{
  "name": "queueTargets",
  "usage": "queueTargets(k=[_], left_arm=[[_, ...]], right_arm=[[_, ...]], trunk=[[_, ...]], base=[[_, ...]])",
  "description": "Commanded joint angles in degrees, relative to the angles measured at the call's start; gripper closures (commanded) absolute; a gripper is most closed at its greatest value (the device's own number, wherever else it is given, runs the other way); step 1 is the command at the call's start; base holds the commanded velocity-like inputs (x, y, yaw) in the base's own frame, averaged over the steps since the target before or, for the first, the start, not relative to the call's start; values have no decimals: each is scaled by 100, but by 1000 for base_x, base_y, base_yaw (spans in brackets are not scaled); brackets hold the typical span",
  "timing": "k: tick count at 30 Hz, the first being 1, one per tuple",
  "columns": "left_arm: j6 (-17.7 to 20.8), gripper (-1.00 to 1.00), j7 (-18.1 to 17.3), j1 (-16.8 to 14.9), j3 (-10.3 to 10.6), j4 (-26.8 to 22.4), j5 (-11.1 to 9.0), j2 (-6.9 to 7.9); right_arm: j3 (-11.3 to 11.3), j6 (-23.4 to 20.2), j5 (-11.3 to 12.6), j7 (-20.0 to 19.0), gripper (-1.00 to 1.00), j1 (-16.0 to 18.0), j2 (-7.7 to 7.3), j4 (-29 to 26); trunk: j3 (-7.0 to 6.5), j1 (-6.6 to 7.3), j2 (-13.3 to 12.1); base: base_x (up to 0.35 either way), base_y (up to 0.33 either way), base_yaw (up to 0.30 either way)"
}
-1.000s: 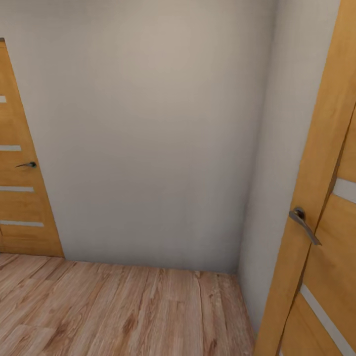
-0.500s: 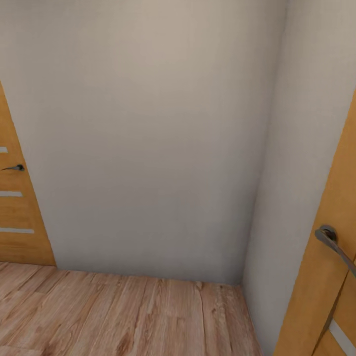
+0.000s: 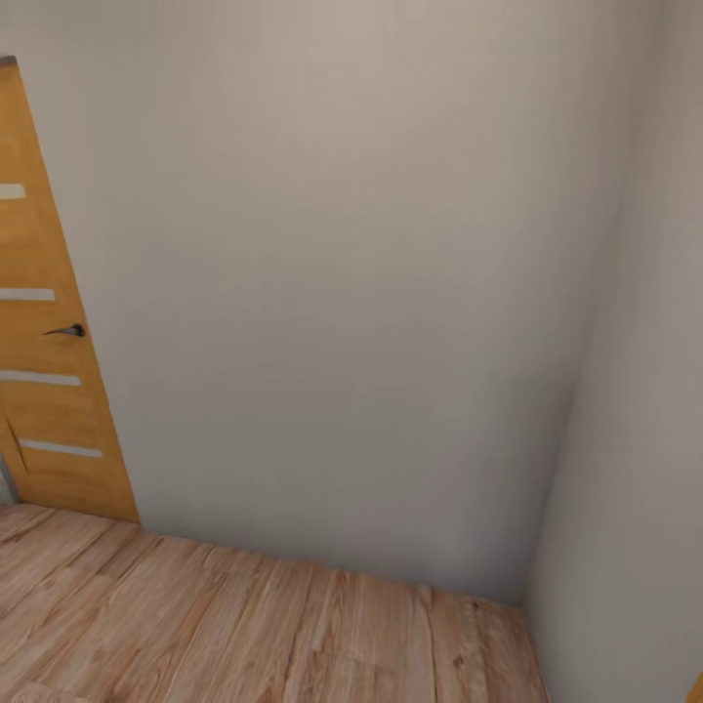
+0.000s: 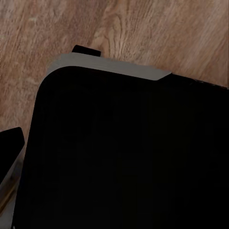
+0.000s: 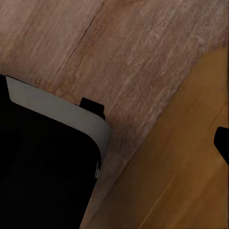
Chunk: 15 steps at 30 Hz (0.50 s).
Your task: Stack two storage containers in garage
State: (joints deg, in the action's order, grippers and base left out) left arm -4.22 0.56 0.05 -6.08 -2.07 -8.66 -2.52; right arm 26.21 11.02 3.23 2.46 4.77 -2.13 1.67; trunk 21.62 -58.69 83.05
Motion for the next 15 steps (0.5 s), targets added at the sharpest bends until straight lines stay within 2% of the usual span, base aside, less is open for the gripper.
queueTargets(k=[1, 15], left_arm=[[-9, -100, 6, 0, -42, -5, -8, -3], [-9, -100, 6, 2, -42, -8, -8, -3]], right_arm=[[50, 33, 31, 10, -100, 7, 2, 18], [59, 32, 29, 9, -100, 7, 2, 18]], trunk=[[6, -4, 3], [6, -4, 3]], base=[[320, 0, 277], [315, 0, 277]])
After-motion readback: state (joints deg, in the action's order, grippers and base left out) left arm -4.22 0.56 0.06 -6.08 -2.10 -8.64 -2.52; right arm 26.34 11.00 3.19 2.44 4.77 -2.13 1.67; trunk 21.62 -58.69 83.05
